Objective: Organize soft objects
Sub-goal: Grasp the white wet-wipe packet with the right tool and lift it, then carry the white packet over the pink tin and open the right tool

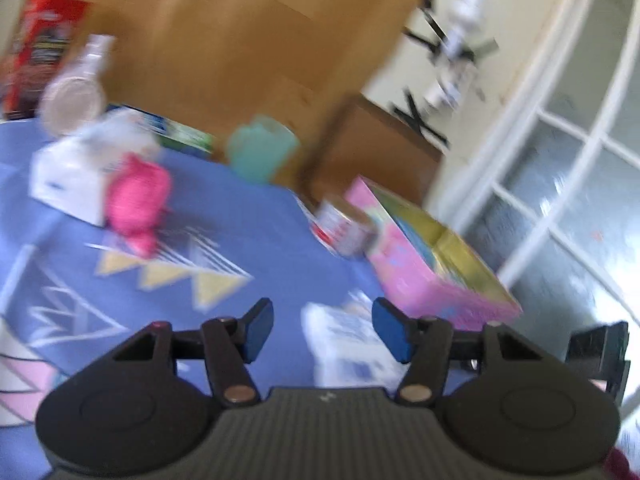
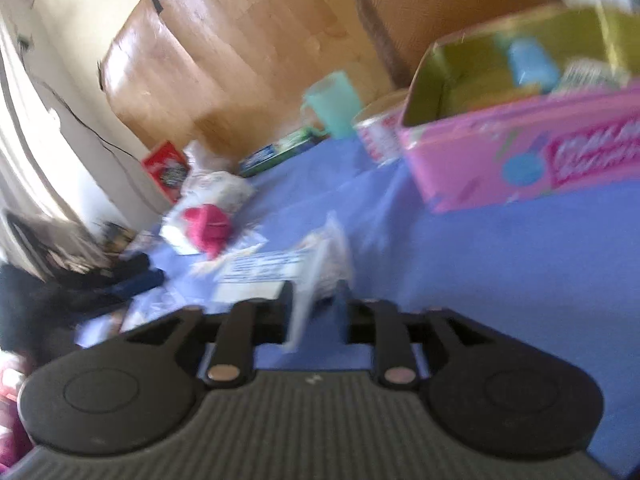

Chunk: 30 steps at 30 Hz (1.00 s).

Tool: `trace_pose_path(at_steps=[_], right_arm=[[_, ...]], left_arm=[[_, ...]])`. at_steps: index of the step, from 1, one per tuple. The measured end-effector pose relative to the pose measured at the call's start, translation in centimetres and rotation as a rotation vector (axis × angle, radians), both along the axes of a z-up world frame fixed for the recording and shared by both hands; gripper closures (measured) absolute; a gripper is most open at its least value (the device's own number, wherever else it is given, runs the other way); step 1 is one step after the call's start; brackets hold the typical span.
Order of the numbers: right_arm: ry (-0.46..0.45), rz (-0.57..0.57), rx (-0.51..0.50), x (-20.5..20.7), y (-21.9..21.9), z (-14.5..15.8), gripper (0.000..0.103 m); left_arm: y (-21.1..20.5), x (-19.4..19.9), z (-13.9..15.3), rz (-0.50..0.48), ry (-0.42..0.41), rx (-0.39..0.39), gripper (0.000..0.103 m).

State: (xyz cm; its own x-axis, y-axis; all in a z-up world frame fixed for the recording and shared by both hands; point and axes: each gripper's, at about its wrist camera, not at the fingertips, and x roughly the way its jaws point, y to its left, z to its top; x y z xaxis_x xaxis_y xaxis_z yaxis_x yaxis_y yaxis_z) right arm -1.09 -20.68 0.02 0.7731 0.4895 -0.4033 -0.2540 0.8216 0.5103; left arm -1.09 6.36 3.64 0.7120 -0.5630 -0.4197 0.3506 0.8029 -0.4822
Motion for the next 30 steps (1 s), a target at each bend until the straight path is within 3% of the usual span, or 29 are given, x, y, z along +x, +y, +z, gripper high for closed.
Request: trace_pose_path(at_steps=[4,10,12,14,15,17,18,19,20,22,24,26,27,30], right_arm=[[-0.096,0.066,-0.074,-0.8,0.3,0.6,0.046],[-0.201,0.175,-0.306,-1.2,2.5,-0.5,0.042],[-0.227,0.184,-0.384,-1.0,3.6,-1.2,0.041],[-0.241,0.188,-0.422,-0.1,4.4,-1.8,0.042],[-0.236,0.206,-0.416,0.3,4.4,-2.0,0.044],[-0.219,0.211,-0.414,1.1,4.2,-2.2,0.051],[-0.228,0.211,-0.422,1.2,4.2,-2.0,0.059],[-0.247,0.21,-0.413,1.3,4.1,-1.7,0.081],[-0.266,0.225,-0.388,1.1,3.7,-1.2,0.087],[-0.301,0.22,-0.351,1.0,3.2,0.0,0.087],[-0.343,0.186,-0.378,1.1,3.2,0.6,0.086],[-0.345,0.167,-0.39,1.7,2.8,0.9,0.086],[-0.339,0.161,-0.383,1.8,2.6,0.8,0.082],[-0.307,0.161,-0.355,1.8,1.4,0.3,0.047]], left_arm=[[-2.8,0.6,-0.1,-0.053,0.038,0.071,0.046],[-3.7,2.3,-1.2,-0.051,0.106,0.087,0.046],[-4.4,3.1,-2.1,-0.056,0.144,0.109,0.055],[-4.6,3.5,-3.1,-0.092,0.179,0.071,0.065],[-4.7,3.6,-3.2,-0.111,0.187,0.049,0.07],[-5.2,3.1,-2.5,-0.096,0.155,0.085,0.071],[-5.4,2.9,-1.9,-0.098,0.129,0.102,0.075],[-5.6,2.8,-1.2,-0.114,0.111,0.098,0.076],[-5.8,2.9,-0.5,-0.131,0.101,0.082,0.076],[-6.8,3.2,1.0,-0.149,0.06,0.085,0.076],[-7.9,3.9,1.9,-0.14,0.029,0.116,0.075],[-8.2,4.8,2.1,-0.13,0.04,0.121,0.074],[-8.0,5.0,2.0,-0.113,0.045,0.13,0.072],[-6.3,5.2,0.9,-0.045,0.069,0.14,0.053]])
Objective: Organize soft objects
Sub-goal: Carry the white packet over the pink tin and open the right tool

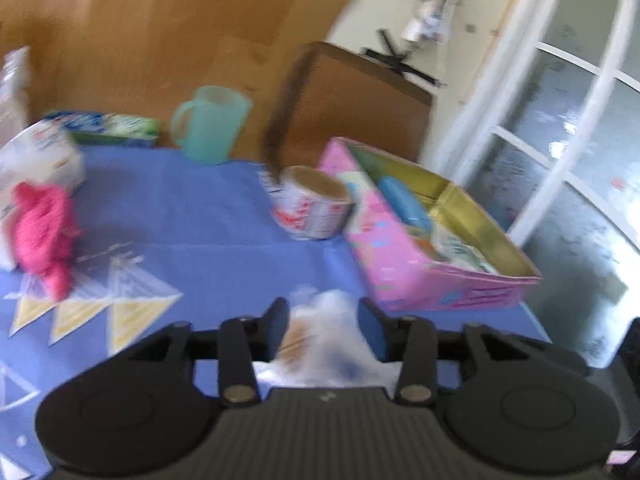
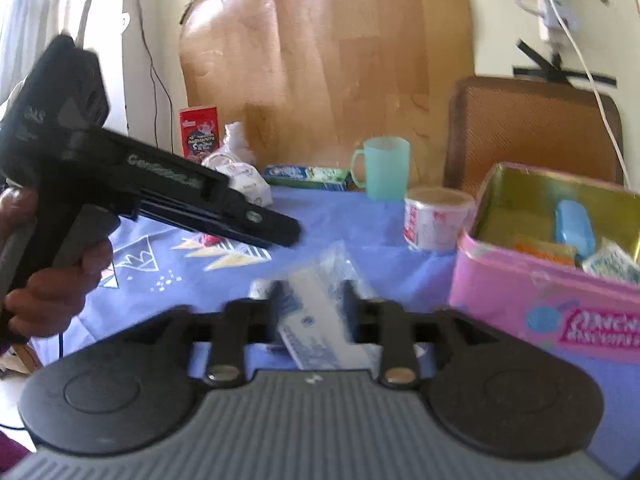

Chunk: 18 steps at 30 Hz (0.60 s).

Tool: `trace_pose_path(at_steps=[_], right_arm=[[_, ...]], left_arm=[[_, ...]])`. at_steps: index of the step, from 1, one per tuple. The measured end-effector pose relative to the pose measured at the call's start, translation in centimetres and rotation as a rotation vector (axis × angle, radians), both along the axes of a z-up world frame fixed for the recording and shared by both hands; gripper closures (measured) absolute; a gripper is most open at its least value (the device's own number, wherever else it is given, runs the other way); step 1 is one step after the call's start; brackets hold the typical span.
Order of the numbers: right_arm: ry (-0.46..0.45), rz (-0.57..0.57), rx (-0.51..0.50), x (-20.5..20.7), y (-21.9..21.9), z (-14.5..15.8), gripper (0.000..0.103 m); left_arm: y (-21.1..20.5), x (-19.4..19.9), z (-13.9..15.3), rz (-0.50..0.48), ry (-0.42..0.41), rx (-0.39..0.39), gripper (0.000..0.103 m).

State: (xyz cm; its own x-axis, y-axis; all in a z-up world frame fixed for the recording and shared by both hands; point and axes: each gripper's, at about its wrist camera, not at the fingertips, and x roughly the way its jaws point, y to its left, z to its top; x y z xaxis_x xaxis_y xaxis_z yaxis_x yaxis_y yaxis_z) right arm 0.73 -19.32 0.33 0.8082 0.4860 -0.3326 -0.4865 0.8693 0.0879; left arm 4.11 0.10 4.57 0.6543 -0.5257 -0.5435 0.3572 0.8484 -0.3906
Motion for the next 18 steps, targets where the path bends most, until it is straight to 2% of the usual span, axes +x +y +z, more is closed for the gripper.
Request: trace_pose_path(at_steps=[5,7,9,13,14,15,16,18], right_arm=[[0.079,0.006,-0.029,-0.1,-0.9,-2.0,0.043],[0.096,-0.007,-0.036,-0.3,-0.8,-2.6,0.035],[0.104,-0.023,-0.03,-0.5,-0.9,-2.9,0.032],[0.139,-0.05,-0.044,-0.1,-1.0,-3.5,0.032],[0.131,-0.051,-0.047,-0.2,-0.8,-3.6,0.033],[0.125,-0.047,-0.052,-0.2,-0.7,-3.7,0.037],[0.118,-0.041,-0.055,-0.1,-0.4,-3.7,0.044],[0.093,-0.067,-0.069,0.1,0.2,-3.8,0.05]], left_arm=[[2.1,0.6,-1.1,0.03,0.041,-0.028,0.05],[1.6,0.9,-0.9,0.001,0.025,-0.023,0.05],[0.5,0.8,-0.7,-0.032,0.0,-0.003,0.05],[-2.9,1.0,-1.2,-0.128,-0.024,0.049,0.051],[-3.5,1.1,-1.5,-0.147,-0.019,0.064,0.06],[-4.3,1.3,-2.1,-0.17,-0.005,0.084,0.072],[-4.6,1.3,-2.5,-0.173,-0.01,0.094,0.072],[-4.7,1.0,-2.3,-0.174,-0.019,0.092,0.073]])
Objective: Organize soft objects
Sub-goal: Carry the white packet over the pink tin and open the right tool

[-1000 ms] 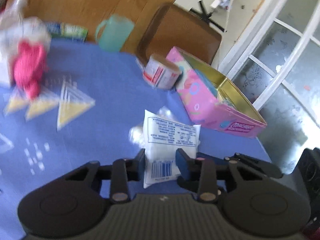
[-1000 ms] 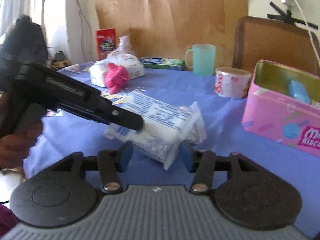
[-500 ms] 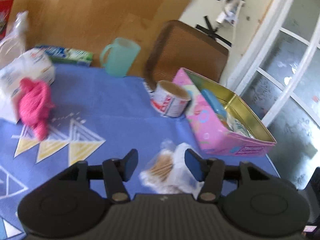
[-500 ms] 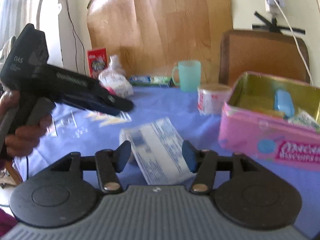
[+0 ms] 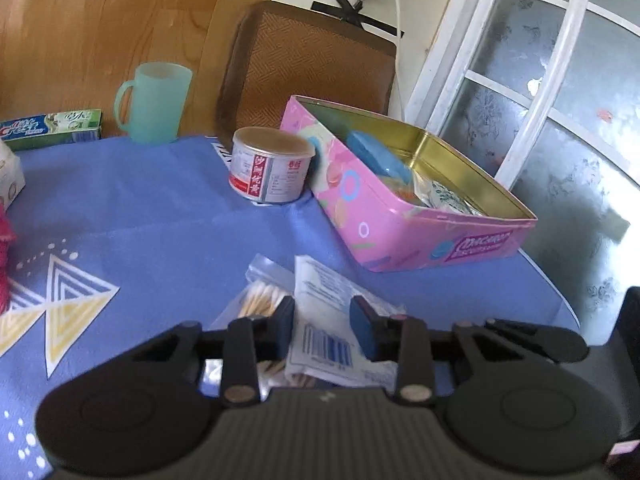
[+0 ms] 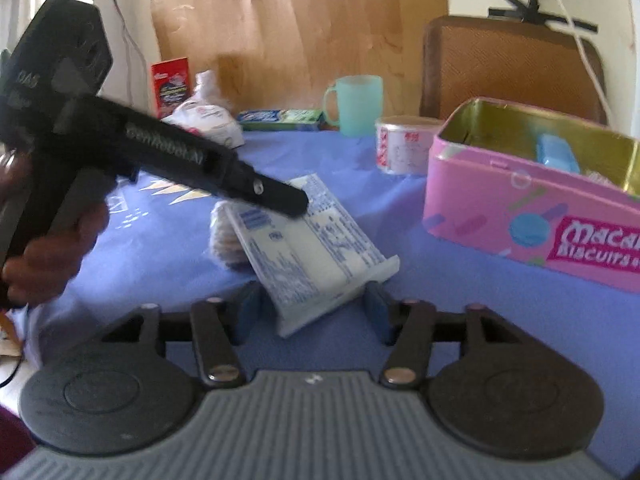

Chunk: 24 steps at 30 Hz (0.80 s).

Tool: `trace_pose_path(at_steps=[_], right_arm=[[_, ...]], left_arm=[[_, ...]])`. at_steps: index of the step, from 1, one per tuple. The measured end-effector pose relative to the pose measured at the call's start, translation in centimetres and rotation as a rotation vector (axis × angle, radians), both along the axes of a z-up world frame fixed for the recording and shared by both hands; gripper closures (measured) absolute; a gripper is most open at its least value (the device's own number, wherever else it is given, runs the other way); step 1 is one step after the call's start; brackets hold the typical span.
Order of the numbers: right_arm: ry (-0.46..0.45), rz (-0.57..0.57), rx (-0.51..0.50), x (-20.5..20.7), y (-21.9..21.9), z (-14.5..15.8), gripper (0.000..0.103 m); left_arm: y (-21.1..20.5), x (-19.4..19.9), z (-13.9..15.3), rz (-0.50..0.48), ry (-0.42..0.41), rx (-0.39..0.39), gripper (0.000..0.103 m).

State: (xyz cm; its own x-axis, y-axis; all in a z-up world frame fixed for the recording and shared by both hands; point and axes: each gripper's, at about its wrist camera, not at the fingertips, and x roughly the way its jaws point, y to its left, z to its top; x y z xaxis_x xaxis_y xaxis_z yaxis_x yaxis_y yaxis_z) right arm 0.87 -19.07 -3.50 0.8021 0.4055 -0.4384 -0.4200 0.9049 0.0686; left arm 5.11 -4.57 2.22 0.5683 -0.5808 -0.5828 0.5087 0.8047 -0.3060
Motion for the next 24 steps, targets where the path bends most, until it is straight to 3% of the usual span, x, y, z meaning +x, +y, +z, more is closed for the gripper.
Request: trace_pose_path(at_steps=[2,3,4,9,12,14,16,21,22,23,24], right_arm=[[-0.009,-0.007,0.014,0.4,0.0,0.3,0.057],[-0.018,-0.004,0.041,0.4,-0.2,0.6,0.071],[-0.035,0.009,0.07,0.4,-0.4,1.1,0.077],[-0.177,-0.029,0.065,0.1,-1.0,3.9,0.078],[-0.179,-0.046,0.078,0.4,-2.3,4.5,0.076],[-0.171,-0.054,0.085,0.1,-3.4,4.2,0.07],[-0.13,-0.057,0.097,0.0,-4.2,3.3,0.053],[-0.027,-0.066,0.077,0.9,-4.5,1.1,0.048],[-0.015,-0.052,0.082,1.1,-4.2,1.0,0.041],[-0.002,-0.041,0.089,1.4,-3.9,0.9,0.039],[0.009,-0.033,0.095,1.9,-3.7,0.9,0.038]], left_arm=[[0.4,0.0,1.0,-0.023,0.017,-0.045,0.077],[0.4,0.0,1.6,-0.046,0.02,-0.068,0.078],[0.2,-0.1,2.2,-0.057,0.011,-0.078,0.078],[-2.6,0.8,4.8,-0.097,-0.047,-0.066,0.078],[-4.1,1.6,5.3,-0.082,-0.053,-0.038,0.078],[-4.6,2.1,5.1,-0.065,-0.047,-0.009,0.076],[-5.1,3.0,4.4,-0.063,-0.019,0.008,0.07],[-5.4,4.4,2.4,-0.046,0.032,0.048,0.07],[-5.2,4.5,1.9,-0.04,0.042,0.048,0.071],[-4.9,4.6,1.6,-0.037,0.053,0.043,0.086],[-4.5,4.7,1.2,-0.042,0.07,0.025,0.086]])
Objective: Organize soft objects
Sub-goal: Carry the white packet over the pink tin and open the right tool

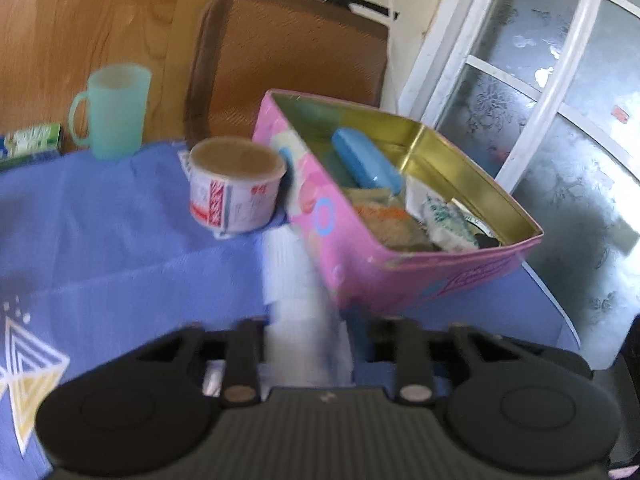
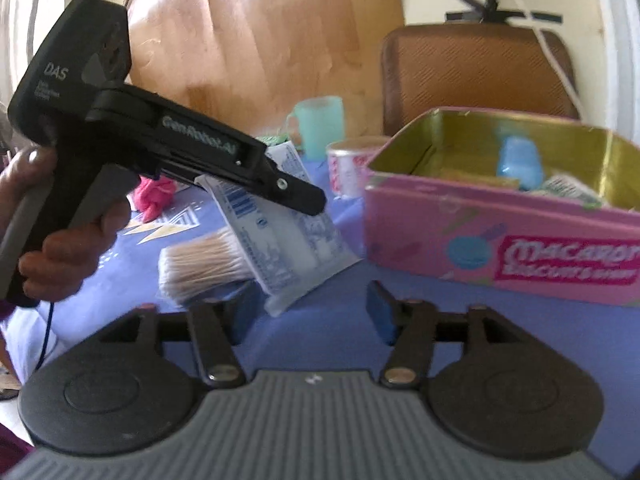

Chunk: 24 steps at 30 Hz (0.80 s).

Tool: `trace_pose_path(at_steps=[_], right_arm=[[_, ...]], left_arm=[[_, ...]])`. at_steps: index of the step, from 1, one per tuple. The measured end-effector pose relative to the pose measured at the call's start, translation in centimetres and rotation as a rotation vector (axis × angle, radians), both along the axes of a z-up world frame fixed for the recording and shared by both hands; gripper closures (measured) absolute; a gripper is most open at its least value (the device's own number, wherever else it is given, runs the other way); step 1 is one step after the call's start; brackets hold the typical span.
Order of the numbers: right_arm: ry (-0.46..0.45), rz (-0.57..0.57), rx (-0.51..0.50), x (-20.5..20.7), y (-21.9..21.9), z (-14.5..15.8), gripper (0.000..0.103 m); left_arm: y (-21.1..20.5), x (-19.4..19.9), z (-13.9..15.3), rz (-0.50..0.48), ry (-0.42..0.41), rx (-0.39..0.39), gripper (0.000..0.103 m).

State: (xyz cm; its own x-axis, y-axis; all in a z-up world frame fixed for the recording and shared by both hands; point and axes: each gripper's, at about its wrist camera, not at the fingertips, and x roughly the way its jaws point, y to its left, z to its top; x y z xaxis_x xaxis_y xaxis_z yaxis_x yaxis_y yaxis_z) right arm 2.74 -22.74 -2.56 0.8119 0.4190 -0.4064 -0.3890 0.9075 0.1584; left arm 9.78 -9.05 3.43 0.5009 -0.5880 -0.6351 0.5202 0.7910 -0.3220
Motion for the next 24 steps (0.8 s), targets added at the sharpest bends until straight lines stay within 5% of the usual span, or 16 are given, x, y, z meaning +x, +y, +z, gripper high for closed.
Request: trace_pose_path(at_steps=[4,7,11,19,21,24], right_arm=[[0.069,0.049,0.02,2.1,1.5,-0.4,0.039],[0.04,0.083,0.034,2.4,2.3,0.3,0.049],[-0.043,0.09,0.087,1.7,2.5,2.1,0.048],[-0.214,-0.13,0.134,0.6,-2.6,5.3,0.052],[-0.224,-0.23,0.093,1.2,-4.4,5.7,0.052],[-0.226,-0.423,-0.031,3.2,-6.6,5.5,0.039]], left_arm=[[3.3,0.2,-0.8,0.04,0.097,-0.173,0.088],[5.7,0.0,-0.3,0.072,0.129,-0.297,0.088],[6.3,-0.1,2.2,0.02,0.122,-0.416,0.088],[-3.4,1.7,7.0,-0.119,-0.031,-0.299,0.083],[-7.0,2.5,7.2,-0.108,-0.087,-0.203,0.051],[-10.2,3.0,6.4,-0.004,-0.192,-0.056,0.038]])
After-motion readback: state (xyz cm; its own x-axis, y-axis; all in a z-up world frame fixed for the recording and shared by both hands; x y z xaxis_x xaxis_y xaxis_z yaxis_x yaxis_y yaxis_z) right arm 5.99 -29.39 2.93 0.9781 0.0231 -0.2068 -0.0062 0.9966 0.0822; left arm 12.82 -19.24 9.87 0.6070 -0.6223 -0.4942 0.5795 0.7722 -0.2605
